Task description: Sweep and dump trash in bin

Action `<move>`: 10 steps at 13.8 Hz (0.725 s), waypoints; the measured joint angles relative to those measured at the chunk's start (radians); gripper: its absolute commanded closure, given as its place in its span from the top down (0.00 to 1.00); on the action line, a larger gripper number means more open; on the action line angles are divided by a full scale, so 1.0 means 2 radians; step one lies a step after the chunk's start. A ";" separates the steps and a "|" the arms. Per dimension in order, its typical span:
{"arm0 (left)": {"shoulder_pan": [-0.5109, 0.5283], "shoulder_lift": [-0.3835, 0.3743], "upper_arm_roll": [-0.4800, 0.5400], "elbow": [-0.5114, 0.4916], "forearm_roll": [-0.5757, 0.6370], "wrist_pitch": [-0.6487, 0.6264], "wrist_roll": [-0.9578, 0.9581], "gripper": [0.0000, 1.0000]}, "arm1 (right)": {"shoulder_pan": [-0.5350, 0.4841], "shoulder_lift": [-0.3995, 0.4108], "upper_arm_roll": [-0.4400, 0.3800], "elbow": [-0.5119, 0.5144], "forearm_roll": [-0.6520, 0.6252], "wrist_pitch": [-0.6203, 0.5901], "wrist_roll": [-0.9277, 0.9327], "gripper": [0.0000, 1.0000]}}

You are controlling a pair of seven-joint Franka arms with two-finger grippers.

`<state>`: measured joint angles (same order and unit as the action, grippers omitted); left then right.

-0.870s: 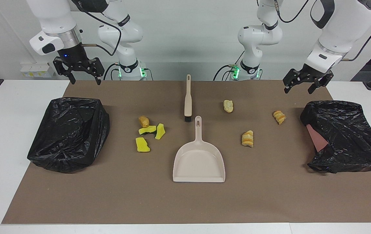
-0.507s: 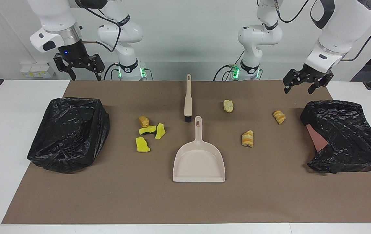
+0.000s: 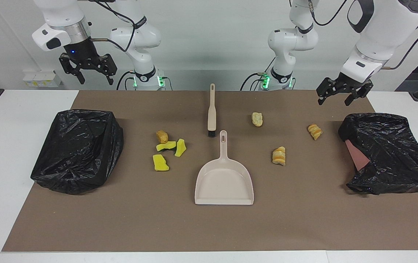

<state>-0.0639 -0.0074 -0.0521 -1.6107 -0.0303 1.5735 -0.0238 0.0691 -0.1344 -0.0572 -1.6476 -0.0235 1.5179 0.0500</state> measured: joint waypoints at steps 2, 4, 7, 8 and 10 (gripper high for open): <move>-0.010 -0.002 -0.003 -0.014 -0.003 0.004 0.000 1.00 | 0.000 0.000 0.000 0.000 0.000 0.000 0.000 1.00; -0.032 -0.004 -0.005 -0.036 -0.004 0.024 -0.002 1.00 | 0.000 0.000 0.000 0.000 0.000 0.000 0.000 1.00; -0.068 -0.008 -0.006 -0.077 -0.007 0.063 -0.026 1.00 | 0.000 0.000 0.000 0.000 0.000 0.000 0.000 1.00; -0.083 -0.010 -0.007 -0.090 -0.009 0.078 -0.041 1.00 | 0.000 0.000 0.000 0.000 0.000 0.000 0.000 1.00; -0.117 -0.013 -0.007 -0.119 -0.011 0.109 -0.075 1.00 | 0.000 0.000 0.000 0.000 0.000 0.000 0.000 1.00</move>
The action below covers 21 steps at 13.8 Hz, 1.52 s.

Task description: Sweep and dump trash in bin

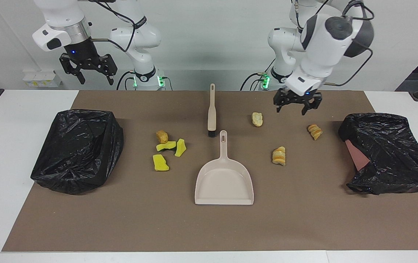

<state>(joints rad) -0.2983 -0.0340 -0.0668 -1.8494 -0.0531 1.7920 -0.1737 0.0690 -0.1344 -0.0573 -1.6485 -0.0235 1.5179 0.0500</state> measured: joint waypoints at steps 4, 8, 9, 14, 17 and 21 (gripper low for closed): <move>-0.074 -0.002 -0.002 -0.062 -0.001 0.058 -0.047 1.00 | 0.000 0.000 0.000 0.000 0.000 0.000 0.000 1.00; -0.166 0.007 -0.002 -0.127 -0.002 0.121 -0.103 1.00 | 0.000 0.000 0.000 0.000 0.000 0.000 0.000 1.00; -0.193 0.010 -0.003 -0.149 -0.002 0.148 -0.123 1.00 | 0.000 0.000 0.000 0.000 0.000 0.000 0.000 1.00; -0.290 0.016 -0.003 -0.213 -0.002 0.227 -0.206 1.00 | 0.000 0.000 0.000 0.000 0.000 0.000 0.000 1.00; -0.328 0.021 -0.003 -0.218 -0.003 0.236 -0.228 1.00 | 0.000 0.000 0.000 0.000 0.000 0.000 0.000 1.00; -0.346 0.054 -0.001 -0.220 -0.003 0.272 -0.243 1.00 | 0.000 0.000 0.000 0.000 0.000 0.000 0.000 1.00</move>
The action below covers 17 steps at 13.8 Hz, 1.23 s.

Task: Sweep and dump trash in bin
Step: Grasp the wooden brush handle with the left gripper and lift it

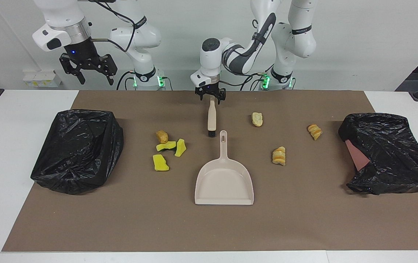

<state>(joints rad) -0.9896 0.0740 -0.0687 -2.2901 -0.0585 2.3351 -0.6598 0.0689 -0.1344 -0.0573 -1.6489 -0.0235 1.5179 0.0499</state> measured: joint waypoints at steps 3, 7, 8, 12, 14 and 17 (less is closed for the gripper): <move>0.000 -0.003 0.006 0.005 0.000 -0.007 0.000 1.00 | 0.000 0.000 0.000 -0.001 0.000 0.000 0.000 1.00; 0.000 -0.014 0.007 0.010 0.000 -0.041 0.000 0.10 | 0.000 0.000 0.000 -0.001 0.000 0.000 0.000 1.00; 0.000 -0.015 0.007 0.010 0.000 -0.046 0.000 0.00 | 0.000 0.000 0.000 -0.001 0.000 0.000 0.000 1.00; 0.004 -0.018 0.011 0.011 0.000 -0.072 -0.002 0.00 | 0.000 0.000 0.000 -0.001 0.000 0.000 0.000 1.00; 0.025 -0.030 0.014 0.015 0.000 -0.108 -0.002 0.00 | 0.000 0.000 0.000 -0.001 0.000 0.000 0.000 1.00; 0.064 -0.063 0.018 0.029 0.000 -0.206 -0.002 0.00 | 0.000 0.000 0.000 -0.001 0.000 0.000 0.000 1.00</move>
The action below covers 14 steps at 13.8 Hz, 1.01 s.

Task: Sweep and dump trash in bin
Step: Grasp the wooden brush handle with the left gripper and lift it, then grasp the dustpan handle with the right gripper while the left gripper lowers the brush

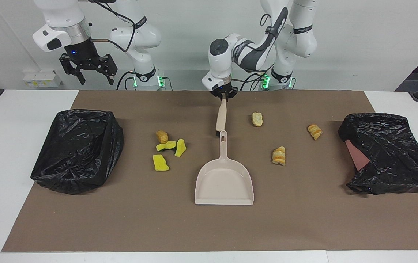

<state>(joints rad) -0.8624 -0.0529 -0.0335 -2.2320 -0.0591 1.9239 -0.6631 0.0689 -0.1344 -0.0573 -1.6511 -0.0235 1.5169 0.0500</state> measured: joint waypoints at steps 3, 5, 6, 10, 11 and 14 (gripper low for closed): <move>0.066 -0.018 0.002 0.014 0.002 -0.052 0.000 0.00 | 0.000 0.000 0.000 0.000 0.000 0.000 0.000 1.00; 0.122 -0.020 0.004 0.022 0.009 -0.084 0.002 0.00 | 0.000 0.000 -0.001 0.000 0.000 0.000 0.000 1.00; 0.146 -0.020 0.005 0.023 0.022 -0.094 0.003 0.00 | 0.000 0.000 -0.001 0.000 0.000 0.000 0.000 1.00; 0.233 -0.020 0.004 0.024 0.078 -0.124 0.000 0.00 | 0.002 -0.002 0.002 0.004 0.000 0.000 -0.001 1.00; 0.265 -0.020 0.004 0.024 0.082 -0.126 0.000 0.00 | 0.004 -0.001 0.005 0.003 0.001 0.000 -0.001 1.00; 0.369 -0.019 0.005 0.022 0.085 -0.126 0.008 0.00 | 0.041 0.011 0.010 -0.009 0.004 0.030 0.030 1.00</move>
<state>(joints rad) -0.1248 -0.0909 -0.0229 -2.1885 0.1103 1.6712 -0.6475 0.1517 -0.1115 -0.0378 -1.6695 -0.0159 1.5761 0.1102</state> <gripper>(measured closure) 0.736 0.000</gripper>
